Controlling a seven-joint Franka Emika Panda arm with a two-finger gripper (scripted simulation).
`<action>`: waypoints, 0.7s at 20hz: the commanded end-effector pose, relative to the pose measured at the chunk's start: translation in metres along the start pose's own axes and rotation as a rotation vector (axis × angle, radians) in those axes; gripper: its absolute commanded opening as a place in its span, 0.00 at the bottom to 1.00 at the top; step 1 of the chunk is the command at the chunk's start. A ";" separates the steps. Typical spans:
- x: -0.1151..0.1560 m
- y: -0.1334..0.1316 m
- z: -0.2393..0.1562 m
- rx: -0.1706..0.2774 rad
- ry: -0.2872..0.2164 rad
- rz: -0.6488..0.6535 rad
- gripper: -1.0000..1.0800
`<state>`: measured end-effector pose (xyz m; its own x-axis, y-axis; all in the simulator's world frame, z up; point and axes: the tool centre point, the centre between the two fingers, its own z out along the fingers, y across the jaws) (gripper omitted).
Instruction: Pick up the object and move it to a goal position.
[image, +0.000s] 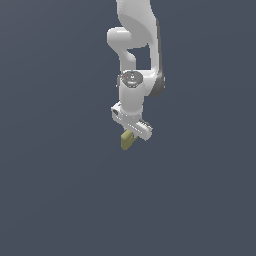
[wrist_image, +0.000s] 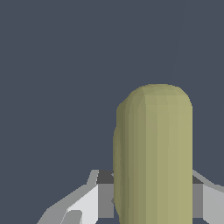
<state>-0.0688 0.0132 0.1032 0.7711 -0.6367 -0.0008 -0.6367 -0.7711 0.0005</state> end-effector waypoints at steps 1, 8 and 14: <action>0.006 0.001 -0.008 0.001 0.001 0.001 0.00; 0.034 0.009 -0.045 0.001 0.001 0.001 0.00; 0.069 0.018 -0.090 0.001 0.001 0.001 0.00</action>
<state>-0.0322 -0.0365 0.1807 0.7707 -0.6372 -0.0001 -0.6372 -0.7707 -0.0002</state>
